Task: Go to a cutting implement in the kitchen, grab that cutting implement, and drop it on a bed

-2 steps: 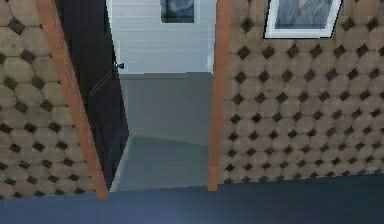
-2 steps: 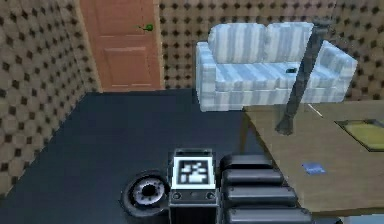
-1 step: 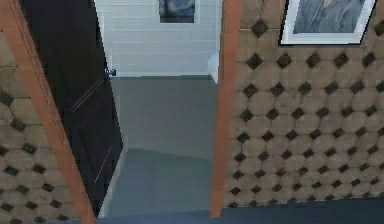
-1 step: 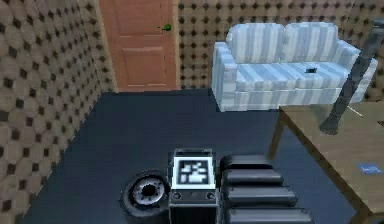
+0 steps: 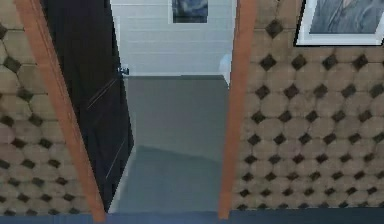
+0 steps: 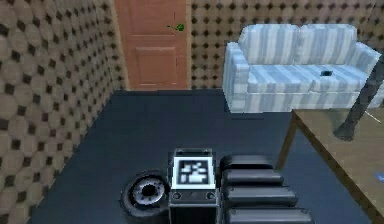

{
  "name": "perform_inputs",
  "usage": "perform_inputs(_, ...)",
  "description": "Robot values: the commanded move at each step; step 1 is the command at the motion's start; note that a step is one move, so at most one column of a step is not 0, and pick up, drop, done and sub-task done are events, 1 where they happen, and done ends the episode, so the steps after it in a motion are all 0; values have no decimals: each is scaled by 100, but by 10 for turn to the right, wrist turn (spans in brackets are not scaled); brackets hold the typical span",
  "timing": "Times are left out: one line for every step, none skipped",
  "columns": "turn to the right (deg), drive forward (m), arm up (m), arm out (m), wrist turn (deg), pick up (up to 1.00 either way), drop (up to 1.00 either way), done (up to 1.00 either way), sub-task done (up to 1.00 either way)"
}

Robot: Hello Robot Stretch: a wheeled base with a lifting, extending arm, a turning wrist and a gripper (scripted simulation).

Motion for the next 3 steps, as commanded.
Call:
perform_inputs(0,40,0,0,0,0,0,0,0)
perform_inputs(0,40,0,0,0,0,0,0,0)
perform_inputs(-330,0,0,0,0,0,0,0,0)
